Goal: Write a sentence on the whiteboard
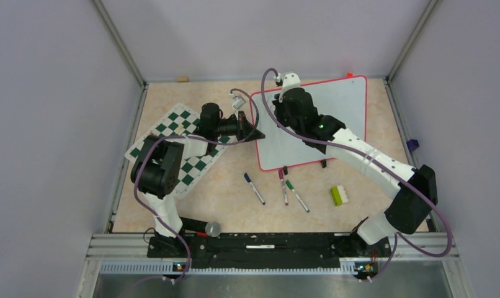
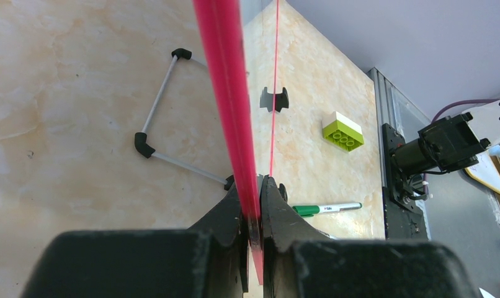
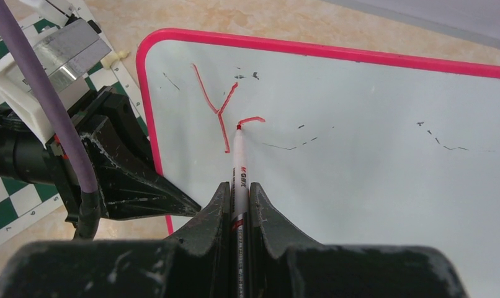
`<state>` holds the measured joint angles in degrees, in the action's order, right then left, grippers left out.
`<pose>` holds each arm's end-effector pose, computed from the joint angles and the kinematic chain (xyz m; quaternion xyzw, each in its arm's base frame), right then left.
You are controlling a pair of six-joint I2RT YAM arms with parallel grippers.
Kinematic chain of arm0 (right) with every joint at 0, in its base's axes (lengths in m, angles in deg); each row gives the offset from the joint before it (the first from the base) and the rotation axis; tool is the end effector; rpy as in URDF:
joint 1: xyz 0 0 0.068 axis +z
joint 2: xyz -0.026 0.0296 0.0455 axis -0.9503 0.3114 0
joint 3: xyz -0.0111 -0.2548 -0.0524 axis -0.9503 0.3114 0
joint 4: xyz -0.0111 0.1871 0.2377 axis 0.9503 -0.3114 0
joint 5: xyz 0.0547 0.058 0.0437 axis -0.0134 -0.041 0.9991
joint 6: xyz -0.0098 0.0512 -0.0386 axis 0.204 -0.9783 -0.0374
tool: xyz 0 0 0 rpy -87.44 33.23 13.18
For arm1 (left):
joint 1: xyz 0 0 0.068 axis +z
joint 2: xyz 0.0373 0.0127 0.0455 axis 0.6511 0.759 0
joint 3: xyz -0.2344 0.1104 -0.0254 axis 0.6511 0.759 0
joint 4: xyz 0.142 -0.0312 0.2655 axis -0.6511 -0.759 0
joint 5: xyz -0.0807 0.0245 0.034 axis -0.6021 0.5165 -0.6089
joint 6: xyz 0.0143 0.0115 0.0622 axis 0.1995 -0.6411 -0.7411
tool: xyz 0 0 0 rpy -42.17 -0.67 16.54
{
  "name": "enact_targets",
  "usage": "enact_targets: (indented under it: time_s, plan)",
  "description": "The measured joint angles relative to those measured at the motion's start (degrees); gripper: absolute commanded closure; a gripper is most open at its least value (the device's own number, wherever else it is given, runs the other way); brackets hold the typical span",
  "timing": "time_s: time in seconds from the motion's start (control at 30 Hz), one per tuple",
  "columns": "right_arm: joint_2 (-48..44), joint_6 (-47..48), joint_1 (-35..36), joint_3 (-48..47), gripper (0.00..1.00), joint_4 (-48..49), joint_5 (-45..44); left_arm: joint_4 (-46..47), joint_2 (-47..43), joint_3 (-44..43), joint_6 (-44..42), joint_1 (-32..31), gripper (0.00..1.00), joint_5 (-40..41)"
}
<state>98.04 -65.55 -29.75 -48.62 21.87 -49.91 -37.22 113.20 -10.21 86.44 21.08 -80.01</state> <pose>0.3132 0.2598 0.3347 -0.1399 0.8244 0.1006 0.5392 0.3836 -0.1824 0.1466 0.2913 0.6867 -0.5541 0.3695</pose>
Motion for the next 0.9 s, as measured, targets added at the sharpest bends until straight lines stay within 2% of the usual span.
enact_targets:
  time_s: [0.9]
  plan:
    - [-0.87, -0.2, -0.02, 2.01, 1.0, -1.92, -2.69, -0.13, 0.0, 0.0, 0.09, 0.0, 1.0, 0.28]
